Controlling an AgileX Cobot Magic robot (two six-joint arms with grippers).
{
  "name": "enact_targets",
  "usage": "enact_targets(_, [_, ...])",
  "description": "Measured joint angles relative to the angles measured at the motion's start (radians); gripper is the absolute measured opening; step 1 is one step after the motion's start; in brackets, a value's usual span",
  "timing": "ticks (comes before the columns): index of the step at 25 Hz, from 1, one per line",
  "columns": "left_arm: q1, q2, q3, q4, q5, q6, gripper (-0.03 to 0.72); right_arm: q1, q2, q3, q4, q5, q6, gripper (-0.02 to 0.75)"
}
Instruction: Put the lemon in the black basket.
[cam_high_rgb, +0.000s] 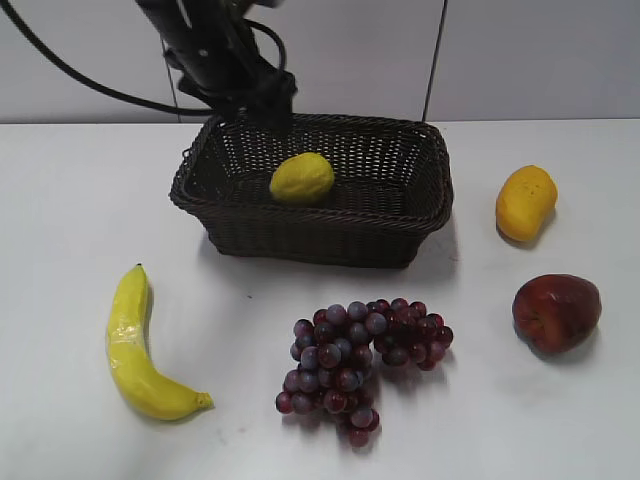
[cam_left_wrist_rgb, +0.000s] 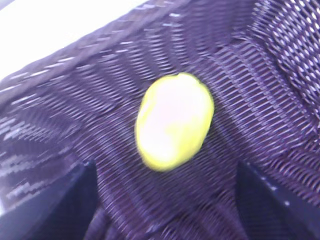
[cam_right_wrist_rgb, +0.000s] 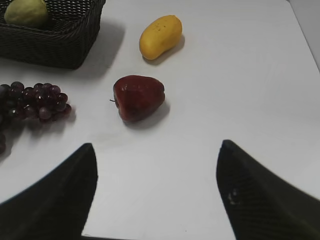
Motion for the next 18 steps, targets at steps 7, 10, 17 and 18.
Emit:
enact_targets(7, [0.234,-0.06,0.0,0.051,0.285,-0.132,0.577,0.0,0.0,0.0,0.0,0.0,0.0,0.561])
enact_targets(10, [0.328,-0.063,0.0,0.059,0.33,-0.153,0.577,0.0,0.0,0.0,0.0,0.0,0.0,0.561])
enact_targets(17, [0.463,-0.185,0.144,0.077,0.335,-0.175,0.571,0.0,0.0,0.0,0.0,0.0,0.0,0.561])
enact_targets(18, [0.467,-0.218,0.188,0.094,0.336,-0.176,0.571,0.0,0.0,0.0,0.0,0.0,0.0,0.561])
